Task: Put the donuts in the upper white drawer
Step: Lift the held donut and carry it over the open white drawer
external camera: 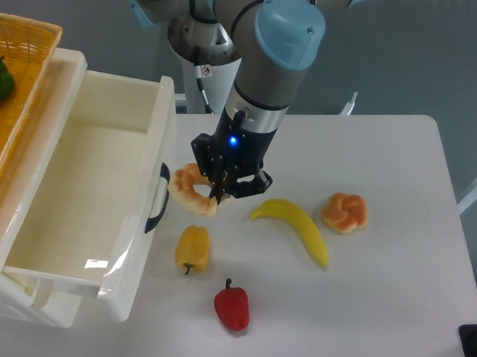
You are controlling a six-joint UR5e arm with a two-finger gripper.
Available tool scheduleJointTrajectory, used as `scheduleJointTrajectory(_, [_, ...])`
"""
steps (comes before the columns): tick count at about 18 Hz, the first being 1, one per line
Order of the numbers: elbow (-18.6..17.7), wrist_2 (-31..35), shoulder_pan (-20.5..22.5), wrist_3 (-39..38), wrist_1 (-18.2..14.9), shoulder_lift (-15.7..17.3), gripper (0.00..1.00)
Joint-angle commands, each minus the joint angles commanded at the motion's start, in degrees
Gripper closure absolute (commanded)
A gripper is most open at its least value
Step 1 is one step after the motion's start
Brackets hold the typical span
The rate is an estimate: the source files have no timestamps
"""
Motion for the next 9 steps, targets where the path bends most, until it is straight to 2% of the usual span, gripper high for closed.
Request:
scheduleJointTrajectory(5, [-2.02,0.00,1.05,-2.82,-0.09,5.18,1.00])
scheduleJointTrajectory(9, [-5.53,0.00,0.53,-5.80,0.00,10.89,1.00])
